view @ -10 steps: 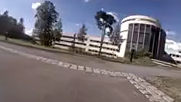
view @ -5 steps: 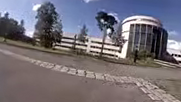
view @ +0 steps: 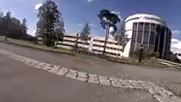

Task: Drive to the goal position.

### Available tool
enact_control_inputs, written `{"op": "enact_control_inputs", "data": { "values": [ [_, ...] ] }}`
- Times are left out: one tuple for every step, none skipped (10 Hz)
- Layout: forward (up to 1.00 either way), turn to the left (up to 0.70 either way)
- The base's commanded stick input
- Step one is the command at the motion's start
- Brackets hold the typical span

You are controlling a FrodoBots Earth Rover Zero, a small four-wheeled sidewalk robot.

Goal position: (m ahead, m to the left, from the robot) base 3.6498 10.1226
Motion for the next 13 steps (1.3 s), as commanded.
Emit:
{"op": "enact_control_inputs", "data": {
  "values": [
    [0.0,0.23],
    [0.0,1.0],
    [0.0,1.0],
    [0.0,1.0],
    [0.0,1.0],
    [0.0,1.0],
    [0.0,1.0],
    [0.0,1.0],
    [0.0,1.0],
    [0.0,1.0],
    [0.0,1.0],
    [0.0,1.0],
    [0.0,1.0]
  ]
}}
